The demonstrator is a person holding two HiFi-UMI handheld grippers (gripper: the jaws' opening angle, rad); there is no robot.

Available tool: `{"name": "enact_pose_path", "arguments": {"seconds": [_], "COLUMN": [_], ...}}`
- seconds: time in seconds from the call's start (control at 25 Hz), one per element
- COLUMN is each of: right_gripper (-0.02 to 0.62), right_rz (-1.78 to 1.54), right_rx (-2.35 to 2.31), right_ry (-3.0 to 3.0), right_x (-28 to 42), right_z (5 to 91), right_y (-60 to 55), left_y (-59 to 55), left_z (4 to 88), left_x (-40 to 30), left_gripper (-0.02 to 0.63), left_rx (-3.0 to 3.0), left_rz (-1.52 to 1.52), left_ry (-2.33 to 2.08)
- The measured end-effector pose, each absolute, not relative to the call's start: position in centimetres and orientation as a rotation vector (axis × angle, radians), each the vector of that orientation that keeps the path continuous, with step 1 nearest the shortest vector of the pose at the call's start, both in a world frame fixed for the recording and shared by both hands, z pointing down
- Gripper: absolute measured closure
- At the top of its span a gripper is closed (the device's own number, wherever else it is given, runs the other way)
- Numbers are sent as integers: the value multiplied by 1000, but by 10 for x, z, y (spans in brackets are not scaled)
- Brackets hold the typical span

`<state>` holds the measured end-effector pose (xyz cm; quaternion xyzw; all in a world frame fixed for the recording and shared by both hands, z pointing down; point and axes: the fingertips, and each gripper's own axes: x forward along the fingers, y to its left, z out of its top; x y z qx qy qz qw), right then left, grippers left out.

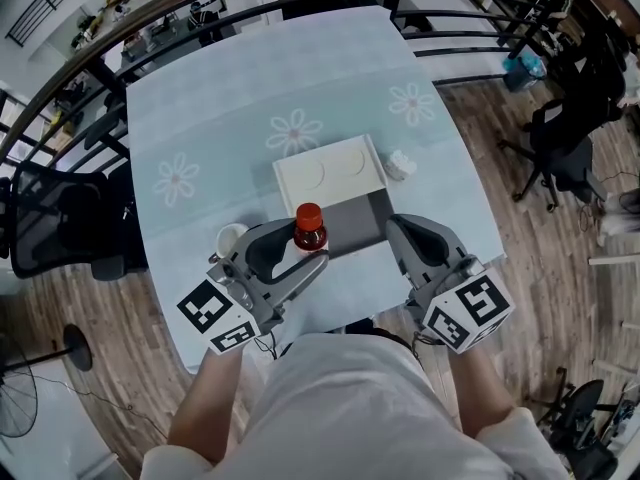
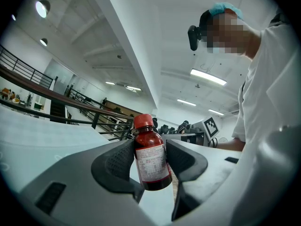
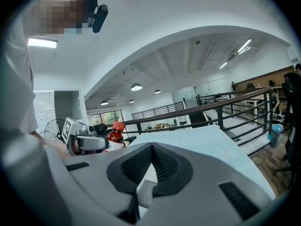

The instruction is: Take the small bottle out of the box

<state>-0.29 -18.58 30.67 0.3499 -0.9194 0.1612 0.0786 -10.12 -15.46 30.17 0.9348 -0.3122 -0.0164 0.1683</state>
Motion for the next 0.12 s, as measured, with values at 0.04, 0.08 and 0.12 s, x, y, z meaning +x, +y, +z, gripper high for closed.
{"name": "enact_pose_path", "arguments": {"seconds": [0.04,0.08,0.12], "right_gripper": [574,574,574], "right_rz": [482,481,480], "right_rx": [1046,1044,1042], "right_ry": [-2752,-2753,-2753], "right_x": [-3,-2,-2], "right_z": [308,308,309], "right_y": [-187,-187,-188], "left_y": [-155,-156,-157], "left_z": [303,304,305], "left_x": [-101,-100,-99], "left_gripper": [379,379,379], "left_rx": [2658,2657,2657], "left_rz": [-45,-42,-40], "left_ry": [-888,-888,-889]}}
